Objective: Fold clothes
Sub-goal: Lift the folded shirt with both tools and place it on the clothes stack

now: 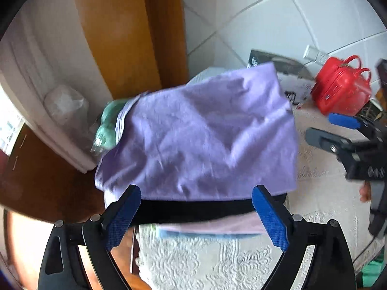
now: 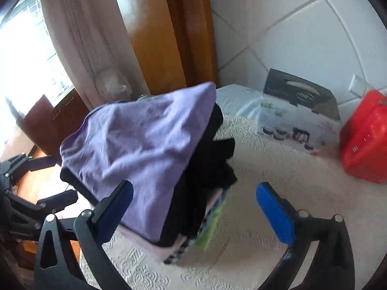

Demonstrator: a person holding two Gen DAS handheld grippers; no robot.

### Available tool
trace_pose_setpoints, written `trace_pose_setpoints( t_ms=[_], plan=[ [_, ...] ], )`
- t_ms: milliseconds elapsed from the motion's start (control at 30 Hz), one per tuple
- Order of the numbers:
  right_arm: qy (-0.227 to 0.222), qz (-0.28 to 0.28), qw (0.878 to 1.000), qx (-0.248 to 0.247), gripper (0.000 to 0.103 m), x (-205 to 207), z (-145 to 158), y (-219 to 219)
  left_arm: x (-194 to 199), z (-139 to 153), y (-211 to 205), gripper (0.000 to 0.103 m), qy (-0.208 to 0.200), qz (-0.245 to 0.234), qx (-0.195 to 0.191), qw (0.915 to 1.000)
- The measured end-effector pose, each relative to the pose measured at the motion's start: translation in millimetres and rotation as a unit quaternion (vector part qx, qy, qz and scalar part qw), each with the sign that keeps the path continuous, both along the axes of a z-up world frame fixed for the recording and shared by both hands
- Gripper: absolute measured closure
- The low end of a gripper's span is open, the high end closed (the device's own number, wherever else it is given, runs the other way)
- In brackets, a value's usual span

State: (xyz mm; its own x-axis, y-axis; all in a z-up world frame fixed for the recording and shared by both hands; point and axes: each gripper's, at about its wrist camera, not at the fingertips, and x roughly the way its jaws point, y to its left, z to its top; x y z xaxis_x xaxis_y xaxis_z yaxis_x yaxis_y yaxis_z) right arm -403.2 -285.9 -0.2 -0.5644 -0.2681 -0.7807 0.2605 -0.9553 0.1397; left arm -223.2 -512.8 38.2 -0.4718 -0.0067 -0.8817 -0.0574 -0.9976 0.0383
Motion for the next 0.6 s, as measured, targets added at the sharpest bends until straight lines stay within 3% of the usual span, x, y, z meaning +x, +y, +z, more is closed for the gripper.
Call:
trace_pose_setpoints(
  t_ms=[67, 167, 333, 467, 600],
  plan=[
    [-0.002, -0.002, 1.0, -0.001, 0.0, 11, -4, 3, 4, -3, 9, 0.009, -0.015, -0.001, 0.0, 0.9999],
    [-0.008, -0.004, 1.0, -0.003, 0.0, 26, -11, 6, 13, -11, 10, 0.009, -0.006, 0.006, 0.008, 0.9999],
    [-0.018, -0.008, 1.0, 0.001, 0.0, 44, -20, 9, 21, -19, 12, 0.009, -0.007, 0.009, 0.045, 0.9989],
    [-0.023, -0.014, 1.0, -0.001, 0.0, 50, -23, 12, 26, -18, 20, 0.009, 0.005, 0.0, 0.017, 0.9998],
    [-0.019, -0.015, 1.0, 0.004, 0.0, 54, -20, 12, 27, -15, 21, 0.009, 0.011, 0.004, 0.021, 0.9997]
  ],
)
